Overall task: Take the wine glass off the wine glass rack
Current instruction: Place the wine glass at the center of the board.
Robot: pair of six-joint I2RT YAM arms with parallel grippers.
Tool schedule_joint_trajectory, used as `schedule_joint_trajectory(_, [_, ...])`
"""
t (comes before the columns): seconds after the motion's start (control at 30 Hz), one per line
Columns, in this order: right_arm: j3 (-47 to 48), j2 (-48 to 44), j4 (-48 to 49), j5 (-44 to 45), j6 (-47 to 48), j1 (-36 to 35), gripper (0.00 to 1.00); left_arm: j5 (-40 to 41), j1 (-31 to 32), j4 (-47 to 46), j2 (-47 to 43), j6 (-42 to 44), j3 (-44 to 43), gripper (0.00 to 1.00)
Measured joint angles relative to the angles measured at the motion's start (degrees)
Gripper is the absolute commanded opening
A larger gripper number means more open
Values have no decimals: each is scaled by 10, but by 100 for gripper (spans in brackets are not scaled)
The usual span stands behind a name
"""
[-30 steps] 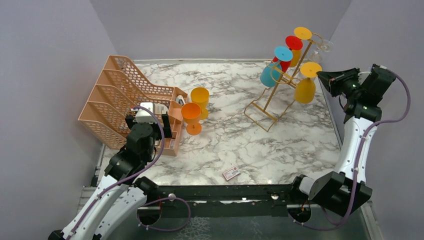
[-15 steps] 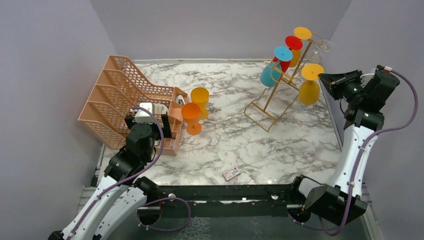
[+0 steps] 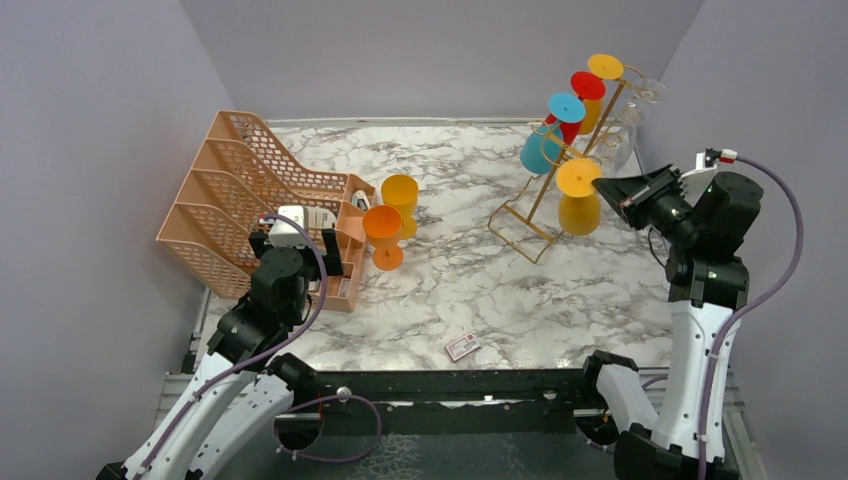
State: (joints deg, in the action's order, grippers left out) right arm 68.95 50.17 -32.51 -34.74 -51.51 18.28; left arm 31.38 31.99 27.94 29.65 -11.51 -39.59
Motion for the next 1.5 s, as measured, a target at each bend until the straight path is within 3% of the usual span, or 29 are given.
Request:
schedule_joint_trajectory(0.3, [-108,-60,-38,-14,40,-81,1,0,0,0,-9,0,0,99])
schedule_joint_trajectory(0.53, [-144,-58,4,-127,127,-137,1,-39,0,0,-10,-10,0,99])
schedule_joint_trajectory(0.73, [-161,-12,20,-244,203,-182,1,-216,0,-22,5,-92,-34,98])
schedule_joint_trajectory(0.93, [-178,44,21,-261,261,-277,1,-433,3,-125,115,-174,-63,93])
schedule_joint_trajectory(1.1, [-193,37,53,-235,271,-382,1,-506,74,-188,206,-221,-61,89])
schedule_joint_trajectory(1.23, [-220,7,97,-227,272,-389,1,-512,187,-250,242,-238,-61,83])
schedule_joint_trajectory(1.33, [-234,-8,126,-227,276,-389,1,-505,238,-278,265,-246,-59,78])
schedule_joint_trajectory(1.4, [-245,-13,146,-229,275,-389,1,-495,249,-298,267,-252,-50,73])
schedule_joint_trajectory(1.5, [-271,-14,183,-241,268,-389,1,-484,251,-323,263,-261,-30,56])
